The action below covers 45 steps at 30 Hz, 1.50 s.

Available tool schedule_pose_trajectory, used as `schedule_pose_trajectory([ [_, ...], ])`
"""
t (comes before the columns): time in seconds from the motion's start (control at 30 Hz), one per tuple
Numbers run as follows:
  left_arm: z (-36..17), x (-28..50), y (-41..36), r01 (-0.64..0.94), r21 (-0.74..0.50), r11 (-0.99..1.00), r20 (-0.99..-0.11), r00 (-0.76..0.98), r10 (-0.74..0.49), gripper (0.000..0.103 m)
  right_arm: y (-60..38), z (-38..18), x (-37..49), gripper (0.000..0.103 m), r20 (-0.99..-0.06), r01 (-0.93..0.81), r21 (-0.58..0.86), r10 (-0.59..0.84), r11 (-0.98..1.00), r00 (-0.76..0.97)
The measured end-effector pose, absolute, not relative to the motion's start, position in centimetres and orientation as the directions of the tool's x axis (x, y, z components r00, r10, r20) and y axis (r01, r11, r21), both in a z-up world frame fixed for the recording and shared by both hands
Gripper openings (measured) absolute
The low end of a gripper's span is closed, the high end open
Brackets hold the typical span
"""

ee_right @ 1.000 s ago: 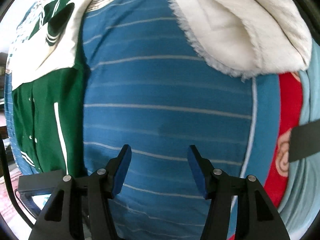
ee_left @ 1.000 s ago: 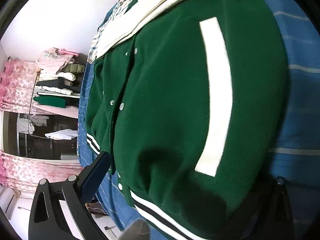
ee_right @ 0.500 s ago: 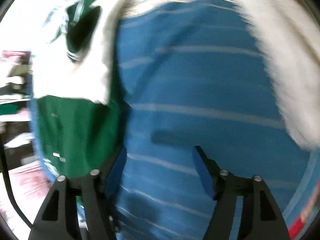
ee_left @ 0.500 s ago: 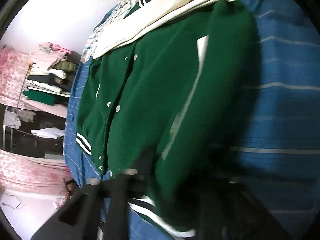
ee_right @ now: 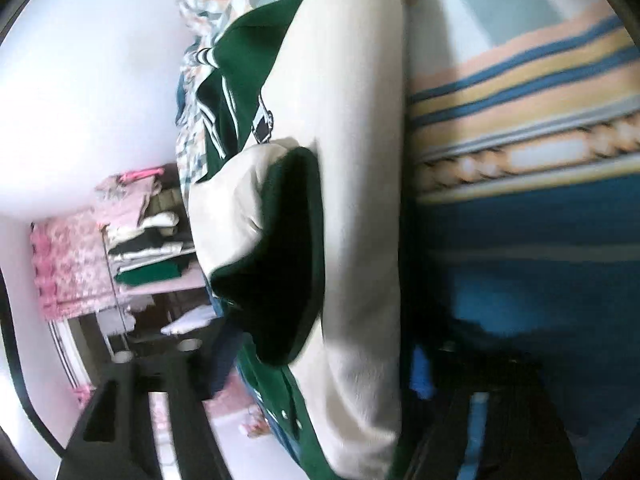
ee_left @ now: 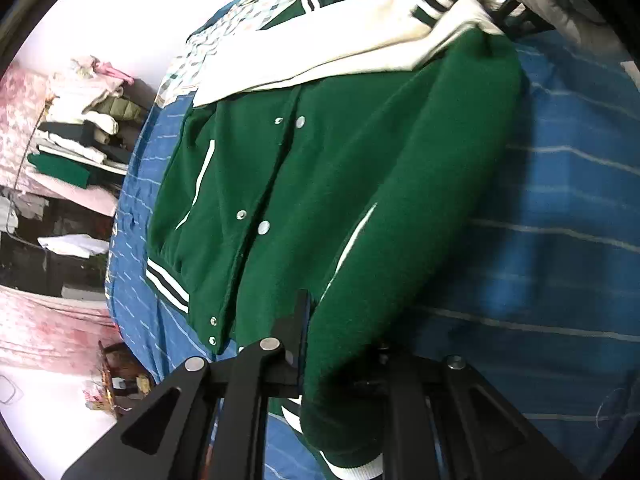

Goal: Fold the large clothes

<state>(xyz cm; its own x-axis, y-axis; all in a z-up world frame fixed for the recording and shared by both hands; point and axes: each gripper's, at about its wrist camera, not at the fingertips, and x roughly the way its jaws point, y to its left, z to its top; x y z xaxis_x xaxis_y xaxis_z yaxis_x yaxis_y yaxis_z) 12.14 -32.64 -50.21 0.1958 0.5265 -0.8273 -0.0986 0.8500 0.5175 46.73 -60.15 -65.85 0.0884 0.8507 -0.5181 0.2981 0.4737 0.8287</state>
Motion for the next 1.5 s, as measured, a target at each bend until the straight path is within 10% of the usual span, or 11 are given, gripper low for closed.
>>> schedule_pose_trajectory([
  [0.17, -47.9, 12.2, -29.6, -0.127, 0.421, 0.898, -0.875, 0.205, 0.439, 0.01, -58.4, -62.7, 46.3, 0.022, -0.592, 0.308, 0.787, 0.796, 0.535, 0.128],
  [0.57, -39.3, 14.2, -11.1, -0.335, 0.164, 0.928, -0.926, 0.271, 0.261, 0.016, -46.6, -44.8, 49.6, 0.021, -0.709, 0.148, 0.705, 0.692, 0.693, 0.137],
  [0.83, -44.4, 16.4, 5.0, -0.54, 0.021, 0.841, -0.958, 0.23, 0.172, 0.023, -27.1, -45.3, 54.7, 0.021, -0.828, 0.081, 0.561, 0.558, 0.824, 0.059],
  [0.93, -48.3, 16.4, 9.4, -0.598, 0.011, 0.802, -0.973, 0.179, 0.148, 0.034, -20.3, -48.5, 56.3, 0.022, -0.859, 0.048, 0.511, 0.512, 0.858, -0.001],
  [1.07, -51.2, 15.4, 13.7, -0.672, -0.02, 0.74, -0.985, 0.142, 0.103, 0.082, -15.2, -53.2, 57.9, 0.058, -0.839, 0.053, 0.536, 0.538, 0.843, -0.078],
  [1.27, -51.6, 13.5, 14.3, -0.714, -0.022, 0.699, -0.984, 0.14, 0.112, 0.091, -19.5, -51.5, 57.6, 0.066, -0.676, 0.009, 0.736, 0.735, 0.677, -0.047],
  [1.5, -55.0, 15.4, 12.6, -0.683, 0.091, 0.725, -0.983, 0.057, 0.177, 0.103, -36.8, -54.4, 57.7, 0.067, -0.871, 0.117, 0.492, 0.486, 0.863, 0.074],
])
